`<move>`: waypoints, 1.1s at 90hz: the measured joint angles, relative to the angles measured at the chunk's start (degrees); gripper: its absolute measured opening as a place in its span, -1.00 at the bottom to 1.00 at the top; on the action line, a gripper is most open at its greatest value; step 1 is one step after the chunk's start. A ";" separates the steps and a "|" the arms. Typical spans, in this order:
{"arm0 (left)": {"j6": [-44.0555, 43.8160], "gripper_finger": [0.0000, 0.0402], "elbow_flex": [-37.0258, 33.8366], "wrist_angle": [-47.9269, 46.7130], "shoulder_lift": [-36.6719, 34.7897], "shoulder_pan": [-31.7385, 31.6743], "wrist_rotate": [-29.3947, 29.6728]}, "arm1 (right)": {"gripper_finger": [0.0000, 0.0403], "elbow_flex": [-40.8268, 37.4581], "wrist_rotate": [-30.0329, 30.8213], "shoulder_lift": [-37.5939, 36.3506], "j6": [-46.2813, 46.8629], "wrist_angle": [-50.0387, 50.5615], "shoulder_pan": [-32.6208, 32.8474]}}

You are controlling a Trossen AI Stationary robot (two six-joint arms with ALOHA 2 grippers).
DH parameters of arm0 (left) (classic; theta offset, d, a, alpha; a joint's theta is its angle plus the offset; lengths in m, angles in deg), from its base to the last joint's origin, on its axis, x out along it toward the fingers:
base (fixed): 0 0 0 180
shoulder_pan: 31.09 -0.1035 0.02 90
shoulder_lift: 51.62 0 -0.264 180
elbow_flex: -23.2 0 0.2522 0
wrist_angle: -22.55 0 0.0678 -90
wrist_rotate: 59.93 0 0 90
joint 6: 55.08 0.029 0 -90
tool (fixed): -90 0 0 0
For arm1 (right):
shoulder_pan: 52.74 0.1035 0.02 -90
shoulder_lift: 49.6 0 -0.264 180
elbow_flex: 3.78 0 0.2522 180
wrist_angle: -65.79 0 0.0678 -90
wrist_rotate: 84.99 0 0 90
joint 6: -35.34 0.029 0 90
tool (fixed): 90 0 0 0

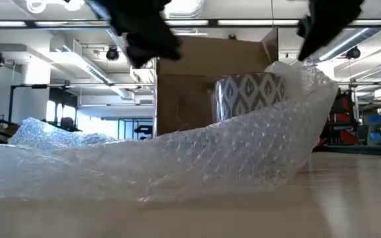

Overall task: Wrap mug
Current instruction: Wrap the gray mug with bubble wrap

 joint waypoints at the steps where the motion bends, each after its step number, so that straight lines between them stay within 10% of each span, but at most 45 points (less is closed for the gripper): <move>1: -0.58 -0.51 -0.08 -1.13 -0.29 0.01 -0.01 | -1.00 -0.84 -0.06 -0.15 0.39 -0.87 0.08; 23: -14.45 -0.31 -1.94 -22.21 -3.27 0.76 -0.56 | -1.00 -10.45 1.24 1.07 10.83 -7.00 0.44; 68: -17.17 0.23 -8.06 -15.28 8.73 9.89 -10.32 | -1.00 -13.78 15.02 10.65 6.36 -20.08 0.39; 82: -16.21 -0.01 -7.25 -12.47 14.89 10.39 -10.32 | -1.00 -13.75 14.83 14.89 2.72 -26.87 0.40; 99: -15.79 -0.82 -4.55 -13.34 17.27 10.38 -11.22 | -1.00 -12.82 12.89 18.95 1.28 -29.86 0.39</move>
